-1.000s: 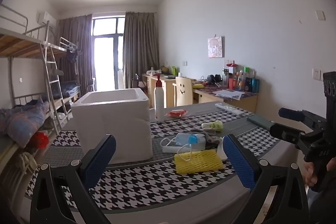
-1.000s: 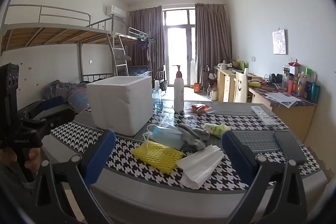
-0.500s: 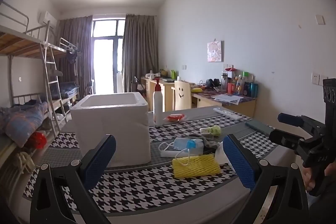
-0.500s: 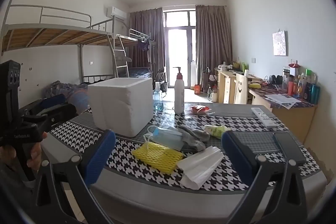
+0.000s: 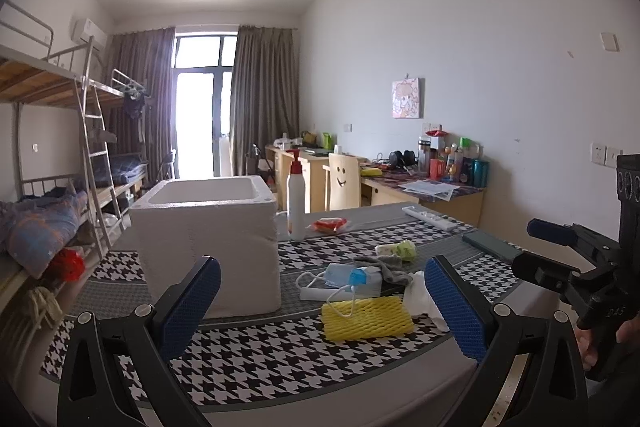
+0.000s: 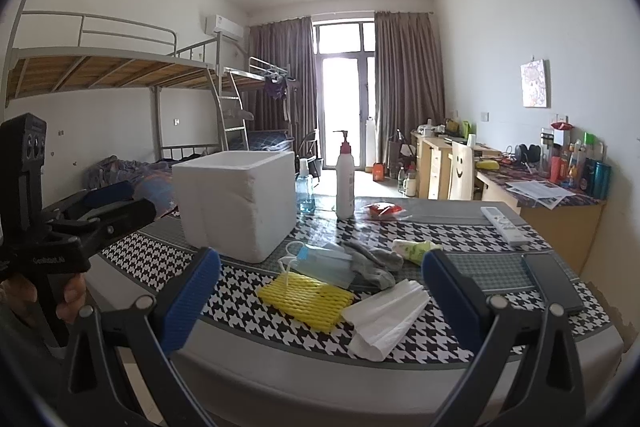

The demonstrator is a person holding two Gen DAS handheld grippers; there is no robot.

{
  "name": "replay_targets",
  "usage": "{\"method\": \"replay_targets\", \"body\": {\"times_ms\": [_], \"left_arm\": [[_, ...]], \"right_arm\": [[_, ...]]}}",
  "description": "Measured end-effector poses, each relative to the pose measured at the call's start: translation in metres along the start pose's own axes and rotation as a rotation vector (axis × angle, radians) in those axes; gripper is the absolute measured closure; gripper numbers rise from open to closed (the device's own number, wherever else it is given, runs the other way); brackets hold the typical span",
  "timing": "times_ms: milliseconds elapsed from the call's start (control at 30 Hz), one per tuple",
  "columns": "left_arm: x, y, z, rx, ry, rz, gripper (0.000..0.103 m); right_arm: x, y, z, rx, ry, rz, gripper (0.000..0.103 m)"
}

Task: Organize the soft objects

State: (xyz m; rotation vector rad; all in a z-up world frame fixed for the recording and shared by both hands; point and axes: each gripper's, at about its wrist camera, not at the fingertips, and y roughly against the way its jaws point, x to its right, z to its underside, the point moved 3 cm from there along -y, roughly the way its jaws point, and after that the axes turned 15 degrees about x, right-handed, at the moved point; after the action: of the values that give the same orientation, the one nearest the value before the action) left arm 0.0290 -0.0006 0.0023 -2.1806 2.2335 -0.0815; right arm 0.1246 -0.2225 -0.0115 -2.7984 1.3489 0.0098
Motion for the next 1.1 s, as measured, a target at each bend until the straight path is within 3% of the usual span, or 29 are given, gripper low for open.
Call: {"method": "replay_targets", "body": {"times_ms": [1100], "left_arm": [[0.0007,-0.0061,0.0022,-0.028,-0.019,-0.003,0.001]], "right_arm": [[0.0051,-0.0026,0.0008,0.005,-0.022,-0.028,0.001]]}}
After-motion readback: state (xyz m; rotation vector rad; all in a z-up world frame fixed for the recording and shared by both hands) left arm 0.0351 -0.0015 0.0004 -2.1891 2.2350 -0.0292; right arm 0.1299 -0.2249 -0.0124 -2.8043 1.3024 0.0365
